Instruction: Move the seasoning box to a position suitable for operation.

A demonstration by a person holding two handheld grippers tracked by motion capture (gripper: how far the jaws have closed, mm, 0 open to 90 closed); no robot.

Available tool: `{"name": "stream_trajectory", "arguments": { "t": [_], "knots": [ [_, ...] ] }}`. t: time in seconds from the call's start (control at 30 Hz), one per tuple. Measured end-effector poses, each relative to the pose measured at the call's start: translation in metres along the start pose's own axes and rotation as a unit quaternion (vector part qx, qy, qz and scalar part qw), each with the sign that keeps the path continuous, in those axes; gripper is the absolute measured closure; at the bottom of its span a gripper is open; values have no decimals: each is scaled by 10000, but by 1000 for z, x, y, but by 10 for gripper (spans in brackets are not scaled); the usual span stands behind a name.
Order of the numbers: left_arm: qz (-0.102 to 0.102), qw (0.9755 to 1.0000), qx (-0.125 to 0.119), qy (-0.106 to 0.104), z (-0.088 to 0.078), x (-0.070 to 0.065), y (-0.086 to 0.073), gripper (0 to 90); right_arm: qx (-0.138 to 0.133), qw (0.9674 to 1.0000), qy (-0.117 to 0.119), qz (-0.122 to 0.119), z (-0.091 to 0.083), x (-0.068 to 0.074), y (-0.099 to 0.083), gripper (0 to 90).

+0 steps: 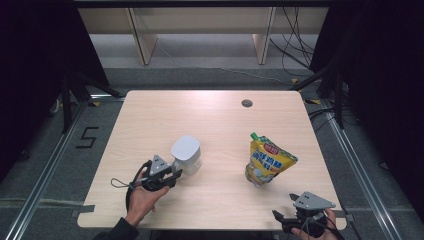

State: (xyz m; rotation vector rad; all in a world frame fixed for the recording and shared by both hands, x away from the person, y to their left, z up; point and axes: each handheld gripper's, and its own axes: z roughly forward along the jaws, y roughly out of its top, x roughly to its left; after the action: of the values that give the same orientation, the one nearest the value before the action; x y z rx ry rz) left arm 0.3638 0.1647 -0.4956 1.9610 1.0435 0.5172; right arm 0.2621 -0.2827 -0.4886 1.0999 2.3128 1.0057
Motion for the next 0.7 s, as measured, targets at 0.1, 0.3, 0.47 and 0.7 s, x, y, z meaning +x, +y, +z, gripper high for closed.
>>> {"name": "stream_trajectory", "arguments": {
  "t": [0.1,0.3,0.47,0.7],
  "knots": [
    [-143,9998,-72,99,6,8,-1,645,-13,10000,7,-75,2,0,0,201],
    [4,9998,-101,182,12,14,2,678,22,10000,2,35,1,2,-1,201],
    [29,9999,-96,58,14,17,4,682,29,10000,22,-31,1,1,0,203],
    [371,9987,39,-362,12,4,4,683,53,10000,24,-50,1,1,1,203]
  ]
}}
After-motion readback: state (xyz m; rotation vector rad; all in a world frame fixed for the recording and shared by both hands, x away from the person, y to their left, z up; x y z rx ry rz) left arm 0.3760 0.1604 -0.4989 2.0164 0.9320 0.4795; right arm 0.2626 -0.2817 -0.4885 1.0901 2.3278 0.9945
